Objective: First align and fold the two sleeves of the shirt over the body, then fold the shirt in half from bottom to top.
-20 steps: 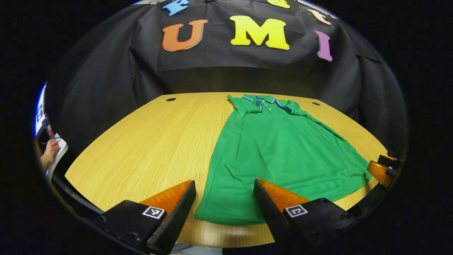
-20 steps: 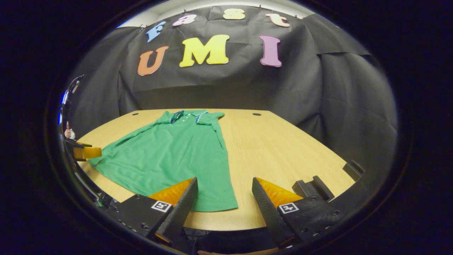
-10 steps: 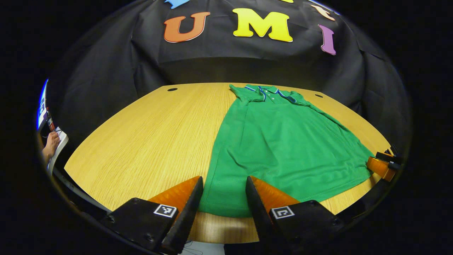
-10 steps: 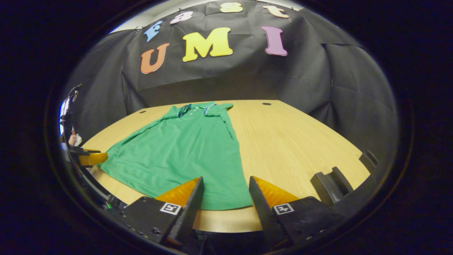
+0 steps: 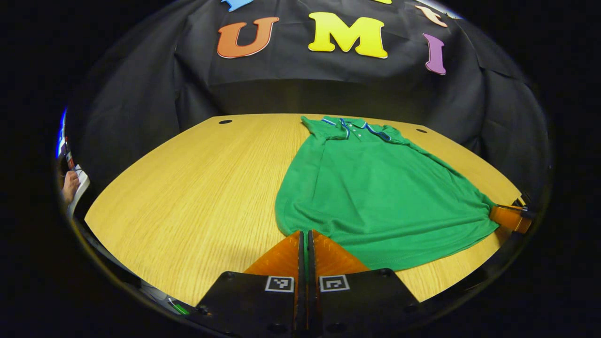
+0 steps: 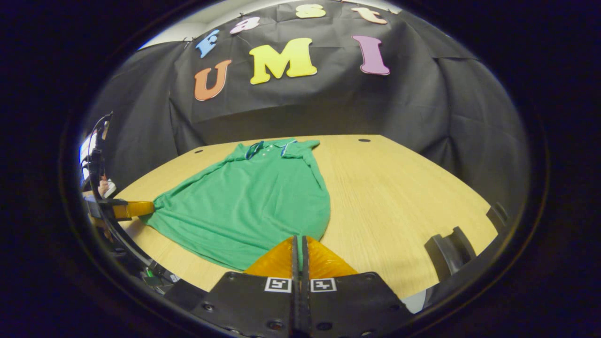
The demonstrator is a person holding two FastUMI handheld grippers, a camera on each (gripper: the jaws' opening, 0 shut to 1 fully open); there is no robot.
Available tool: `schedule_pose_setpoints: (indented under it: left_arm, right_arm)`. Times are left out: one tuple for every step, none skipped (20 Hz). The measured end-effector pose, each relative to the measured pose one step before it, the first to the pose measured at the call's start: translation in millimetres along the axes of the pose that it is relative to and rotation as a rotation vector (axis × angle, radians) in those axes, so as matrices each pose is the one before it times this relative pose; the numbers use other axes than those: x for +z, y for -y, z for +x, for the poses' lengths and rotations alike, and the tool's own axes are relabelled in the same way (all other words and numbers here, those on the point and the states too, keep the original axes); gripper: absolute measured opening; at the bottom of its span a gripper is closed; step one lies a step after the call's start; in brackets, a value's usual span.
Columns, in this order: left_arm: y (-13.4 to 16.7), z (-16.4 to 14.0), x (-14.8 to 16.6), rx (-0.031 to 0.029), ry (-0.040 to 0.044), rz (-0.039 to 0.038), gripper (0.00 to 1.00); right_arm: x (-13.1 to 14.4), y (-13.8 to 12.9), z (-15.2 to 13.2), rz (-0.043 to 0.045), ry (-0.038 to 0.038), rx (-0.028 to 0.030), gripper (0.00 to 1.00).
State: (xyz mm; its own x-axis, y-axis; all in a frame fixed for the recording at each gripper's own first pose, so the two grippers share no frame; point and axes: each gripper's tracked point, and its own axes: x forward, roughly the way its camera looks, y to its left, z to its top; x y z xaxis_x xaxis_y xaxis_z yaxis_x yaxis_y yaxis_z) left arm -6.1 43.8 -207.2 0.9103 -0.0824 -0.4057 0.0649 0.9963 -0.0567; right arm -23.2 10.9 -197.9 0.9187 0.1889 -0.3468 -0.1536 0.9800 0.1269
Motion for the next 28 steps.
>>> schedule_pose_setpoints:
  left_arm:
    - [0.74, 1.65, 2.82, -0.00137, 0.00656, 0.00666, 0.07]
    - [-1.18, 1.11, 6.55, 0.00664, 0.01281, 0.00253, 0.07]
    - [1.05, 1.22, 6.44, 0.00111, 0.00893, 0.00381, 0.07]
    - [1.35, 0.82, 7.66, -0.00048, 0.01011, 0.00296, 0.07]
    - [1.95, -0.40, 10.64, -0.00262, 0.01535, 0.00027, 0.07]
    - [3.07, 0.92, 11.54, -0.00486, 0.01686, 0.00259, 0.07]
    - [2.31, 1.21, 12.83, -0.00266, 0.01852, 0.00442, 0.07]
    - [1.34, 1.91, 13.46, -0.00074, 0.02086, 0.00485, 0.07]
    - [1.58, 2.40, 14.23, -0.00040, 0.02273, 0.00364, 0.07]
    - [0.87, 1.10, 12.92, -0.00085, 0.02205, 0.00163, 0.07]
    - [1.16, 3.35, 13.57, -0.00063, 0.02264, -0.00214, 0.07]
    - [-0.52, 4.12, 12.12, 0.00162, 0.01775, -0.00563, 0.07]
    - [-0.51, 4.44, 9.60, -0.00186, 0.01031, -0.00436, 0.07]
    - [-0.93, 4.89, 10.71, 0.00021, 0.01317, -0.00294, 0.06]
    - [-3.15, 7.83, 9.46, 0.00348, 0.00638, -0.00413, 0.07]
    - [-0.48, 8.66, 6.98, -0.00494, 0.00220, -0.00585, 0.07]
    - [-1.57, 10.59, 8.06, -0.00019, 0.00633, -0.00903, 0.07]
    - [-4.14, 10.80, 6.98, 0.00329, 0.00384, -0.00428, 0.07]
    - [-2.28, 11.64, 5.22, 0.00096, -0.00172, -0.00312, 0.07]
    - [-1.46, 12.85, 6.93, -0.00015, 0.00776, -0.00328, 0.07]
    - [-1.70, 13.38, 8.28, 0.00141, 0.00565, -0.00105, 0.07]
    - [-1.11, 12.48, 7.36, -0.00089, 0.00514, -0.00172, 0.07]
    - [1.07, 13.87, 7.17, -0.00579, 0.00336, -0.00552, 0.07]
    - [1.70, 13.66, 8.87, -0.00857, 0.00181, -0.00556, 0.07]
    - [1.40, 14.67, 7.94, -0.00761, 0.00652, -0.00557, 0.07]
    - [0.42, 14.68, 9.28, -0.00535, 0.00819, -0.00604, 0.07]
    - [-0.51, 12.98, 9.64, -0.00190, 0.01311, -0.00389, 0.07]
    - [-2.24, 11.79, 9.22, 0.00505, 0.01467, -0.00525, 0.07]
  right_arm:
    - [10.85, 3.96, -1.33, -0.02217, 0.02820, -0.01300, 0.00]
    - [9.74, -1.49, -1.16, -0.01610, 0.02106, 0.00020, 0.00]
    - [9.96, -0.81, 0.00, -0.00591, 0.01437, 0.00438, 0.00]
    - [9.98, -0.84, 1.37, -0.00051, 0.01386, 0.00815, 0.00]
    - [11.71, -0.85, 1.50, -0.00323, 0.01503, 0.00596, 0.00]
    - [12.41, 0.20, 1.91, -0.00627, 0.01979, 0.00344, 0.00]
    - [13.33, -0.32, 3.64, -0.00679, 0.02113, 0.00173, 0.00]
    - [10.90, -0.78, 3.71, -0.00769, 0.01866, 0.00003, 0.00]
    - [11.27, 0.01, 4.94, -0.00465, 0.01570, 0.00152, 0.00]
    - [10.86, -0.72, 5.70, -0.00054, 0.01164, 0.00232, 0.00]
    - [10.91, -0.50, 5.85, 0.00655, 0.01140, 0.00255, 0.00]
    - [9.92, 0.36, 6.47, 0.00927, 0.00889, 0.00170, 0.00]
    - [9.61, -0.12, 7.01, 0.00318, 0.00816, 0.00093, 0.00]
    - [9.53, 1.39, 7.54, -0.00138, 0.01070, -0.00510, 0.00]
    - [8.94, 2.45, 8.66, -0.00235, 0.00924, -0.00849, 0.00]
    - [7.68, 0.68, 8.36, -0.00045, 0.00760, -0.00538, 0.00]
    - [7.95, -0.87, 9.12, 0.00563, 0.00535, -0.00176, 0.00]
    - [6.51, -1.52, 10.66, 0.00443, 0.00093, 0.00059, 0.00]
    - [6.97, 0.06, 11.50, 0.00075, 0.00177, -0.00244, 0.00]
    - [6.44, -0.55, 11.70, -0.00321, 0.00073, -0.00089, 0.00]
    - [7.72, -1.17, 12.79, -0.00272, 0.00403, -0.00411, 0.00]
    - [7.79, -1.26, 13.94, -0.00314, 0.00724, -0.00330, 0.00]
    - [8.37, -1.70, 15.27, -0.00290, 0.00504, -0.00442, 0.00]
    - [8.61, -2.31, 14.89, -0.00052, 0.00704, -0.00145, 0.00]
    - [8.93, -2.62, 13.91, -0.00065, 0.00506, -0.00209, 0.00]
    - [9.39, -1.44, 14.13, -0.00757, 0.01184, -0.00350, 0.00]
    - [8.90, -0.07, 13.23, -0.01196, 0.01133, -0.01354, 0.00]
    - [7.16, -0.50, 13.02, -0.00663, 0.01163, -0.00703, 0.00]
